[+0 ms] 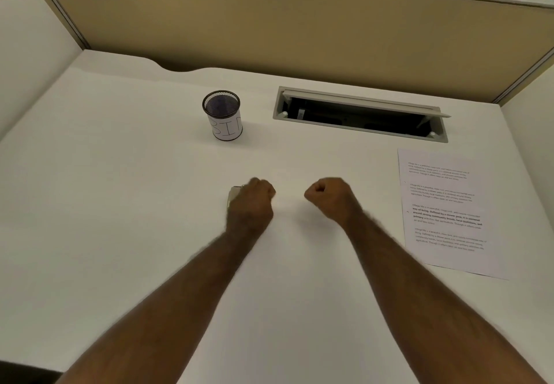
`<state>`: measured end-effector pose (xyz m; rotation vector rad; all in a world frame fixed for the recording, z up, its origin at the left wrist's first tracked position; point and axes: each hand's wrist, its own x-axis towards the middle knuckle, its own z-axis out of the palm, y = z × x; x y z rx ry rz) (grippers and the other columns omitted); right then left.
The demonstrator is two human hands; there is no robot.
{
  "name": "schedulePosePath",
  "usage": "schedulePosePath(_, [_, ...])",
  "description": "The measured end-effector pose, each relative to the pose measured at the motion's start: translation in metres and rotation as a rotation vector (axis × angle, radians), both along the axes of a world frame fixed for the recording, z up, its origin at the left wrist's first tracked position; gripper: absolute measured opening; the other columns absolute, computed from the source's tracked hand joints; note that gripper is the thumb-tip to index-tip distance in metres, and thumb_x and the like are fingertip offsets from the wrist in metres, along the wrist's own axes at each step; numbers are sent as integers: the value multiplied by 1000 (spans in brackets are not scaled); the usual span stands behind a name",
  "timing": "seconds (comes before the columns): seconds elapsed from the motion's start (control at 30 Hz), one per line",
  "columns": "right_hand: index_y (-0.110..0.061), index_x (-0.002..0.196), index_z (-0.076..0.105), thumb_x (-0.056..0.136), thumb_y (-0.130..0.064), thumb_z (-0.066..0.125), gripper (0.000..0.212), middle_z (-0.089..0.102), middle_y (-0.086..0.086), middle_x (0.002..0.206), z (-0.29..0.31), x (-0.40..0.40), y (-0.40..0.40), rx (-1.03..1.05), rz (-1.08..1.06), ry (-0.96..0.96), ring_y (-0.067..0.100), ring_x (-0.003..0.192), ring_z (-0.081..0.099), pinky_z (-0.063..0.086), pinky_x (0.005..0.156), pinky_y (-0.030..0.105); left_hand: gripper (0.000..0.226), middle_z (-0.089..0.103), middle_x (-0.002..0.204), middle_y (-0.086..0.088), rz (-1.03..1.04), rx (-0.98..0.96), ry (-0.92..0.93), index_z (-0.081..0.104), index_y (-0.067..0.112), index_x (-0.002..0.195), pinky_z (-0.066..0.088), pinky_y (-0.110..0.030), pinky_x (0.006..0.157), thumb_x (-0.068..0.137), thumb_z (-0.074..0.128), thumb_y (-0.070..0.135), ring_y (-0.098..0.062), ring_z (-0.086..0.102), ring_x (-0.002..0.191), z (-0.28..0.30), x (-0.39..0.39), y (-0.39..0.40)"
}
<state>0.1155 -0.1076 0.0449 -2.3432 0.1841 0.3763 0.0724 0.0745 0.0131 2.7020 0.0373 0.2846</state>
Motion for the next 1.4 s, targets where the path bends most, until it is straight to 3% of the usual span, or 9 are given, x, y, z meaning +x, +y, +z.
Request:
schedulePosePath(0.2, [-7,69,71,74,-24,64,19,66,-3,62,35,57,29,144,25,-138,17,67,65,56,72,35,14,60,102,-8,196,-138,57,61,21,91,44,-37,80,90,47,19,-32,58,95,27,71,60])
schedulePosePath(0.37, [-3,65,67,72,-27,60,26,71,15,69,52,102,85,104,130,-191,29,68,70,61,68,42,20,65,101,-13,244,-201,-71,64,11,93,42,-34,79,93,48,24,-33,59,96,50,125,91])
schedulePosePath(0.47, [-3,62,62,69,-29,57,27,69,12,63,60,128,122,74,129,-186,22,55,61,56,60,32,23,66,103,-15,287,-222,-28,65,8,94,42,-34,76,93,47,23,-33,60,95,63,155,103])
schedulePosePath(0.57, [-7,62,63,65,-30,56,24,67,7,62,62,156,153,117,92,-159,19,55,53,49,58,29,25,67,102,-14,287,-180,-9,66,8,96,41,-32,73,93,47,24,-32,61,94,67,173,111])
schedulePosePath(0.8, [-15,82,71,73,-26,57,20,72,6,75,44,198,190,-1,113,-114,26,73,71,60,73,35,26,68,111,-6,312,-81,130,67,20,108,49,-36,80,85,56,18,-29,61,100,76,187,124])
schedulePosePath(0.93, [-16,81,71,75,-28,58,18,73,4,78,51,197,190,-37,131,-177,26,75,71,59,73,35,20,69,103,-4,340,-40,81,67,23,99,44,-32,73,83,55,22,-28,61,95,81,185,129])
schedulePosePath(1.13, [-15,90,71,84,-7,49,24,76,12,86,58,188,185,58,313,-107,30,80,74,62,70,42,31,72,107,-8,275,19,38,71,19,108,44,-32,71,88,48,15,-32,63,98,84,182,134])
schedulePosePath(1.27, [-13,100,71,86,-11,51,24,75,10,89,70,173,172,170,263,-145,24,77,73,59,60,31,34,68,121,-8,243,26,-77,65,17,120,46,-40,90,91,46,16,-31,59,110,81,167,131])
schedulePosePath(1.4, [-15,110,69,90,-16,55,25,70,-4,97,74,142,139,301,194,-195,14,71,70,44,45,12,33,66,122,-7,202,58,-134,62,16,122,45,-43,89,93,49,24,-32,59,110,64,134,127])
